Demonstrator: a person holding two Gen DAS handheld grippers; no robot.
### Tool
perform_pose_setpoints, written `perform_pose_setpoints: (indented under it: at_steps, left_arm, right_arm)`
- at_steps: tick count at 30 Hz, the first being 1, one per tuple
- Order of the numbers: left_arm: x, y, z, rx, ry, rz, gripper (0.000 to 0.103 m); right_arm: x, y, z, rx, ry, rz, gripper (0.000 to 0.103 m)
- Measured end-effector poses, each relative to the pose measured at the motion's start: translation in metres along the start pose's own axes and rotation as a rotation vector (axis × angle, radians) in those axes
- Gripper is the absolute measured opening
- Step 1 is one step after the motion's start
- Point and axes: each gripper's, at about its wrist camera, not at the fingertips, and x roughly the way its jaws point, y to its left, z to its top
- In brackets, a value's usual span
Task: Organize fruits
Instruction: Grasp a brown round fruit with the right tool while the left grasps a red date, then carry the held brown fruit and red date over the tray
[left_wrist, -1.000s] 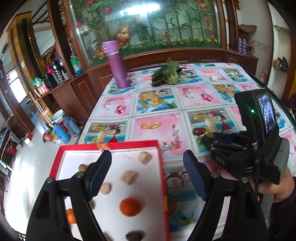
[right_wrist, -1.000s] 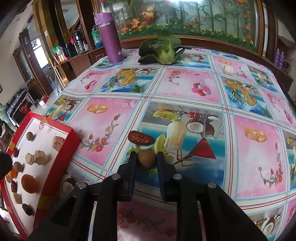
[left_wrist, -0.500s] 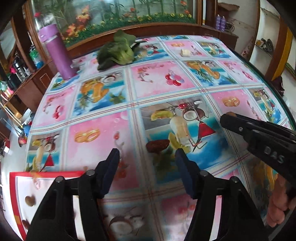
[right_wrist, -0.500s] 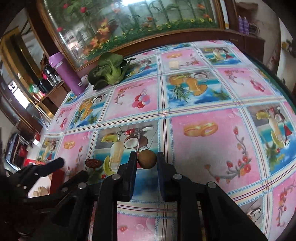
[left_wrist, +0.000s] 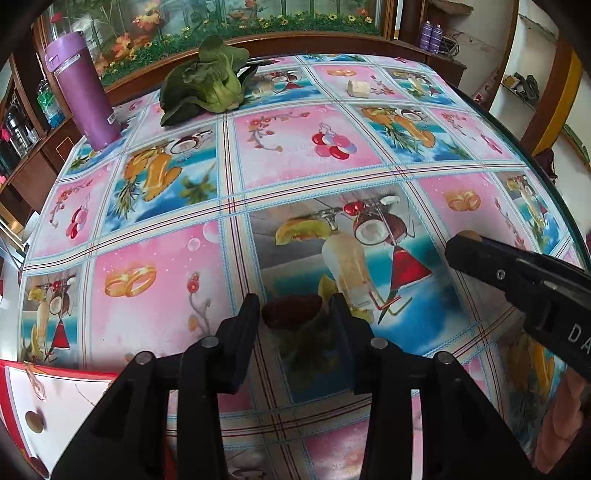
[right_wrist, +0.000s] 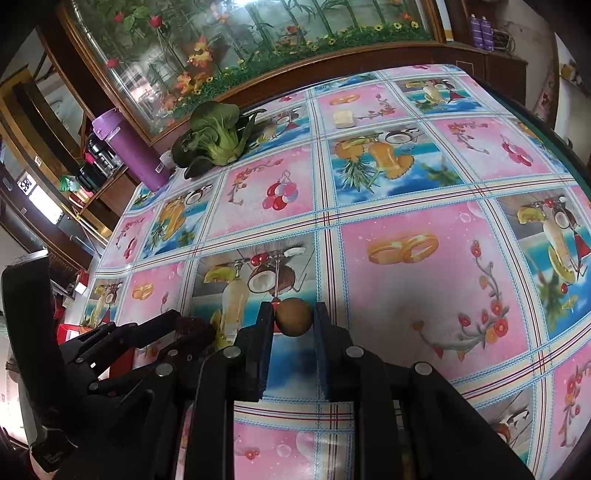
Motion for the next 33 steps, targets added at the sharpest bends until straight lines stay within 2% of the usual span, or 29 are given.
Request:
perform_pose_setpoints:
  at_steps: [4, 11, 17, 19, 25, 33]
  left_arm:
    - [-0.001, -0.004, -0.002, 0.001, -0.010, 0.007, 0.034]
    - [-0.014, -0.003, -0.015, -0.066, -0.034, 0.007, 0.034]
    - [-0.071, 0.002, -0.047, -0.117, -0.157, 0.055, 0.034]
    - [-0.097, 0.008, -0.063, -0.132, -0.208, 0.105, 0.034]
    - [-0.146, 0.041, -0.102, -0.211, -0.288, 0.246, 0.034]
    - [-0.175, 0.071, -0.132, -0.274, -0.349, 0.323, 0.034]
  right_arm:
    - [0.000, 0.000, 0.000, 0.001, -0.005, -0.006, 0.020]
    - [-0.003, 0.003, -0.001, -0.013, -0.017, 0.012, 0.020]
    - [-0.008, 0.021, -0.007, -0.080, -0.067, 0.055, 0.020]
    - [-0.009, 0.028, -0.011, -0.107, -0.080, 0.065, 0.020]
    - [-0.016, 0.057, -0.030, -0.214, -0.160, 0.087, 0.020]
    - [-0.031, 0.083, -0.059, -0.261, -0.209, 0.142, 0.020]
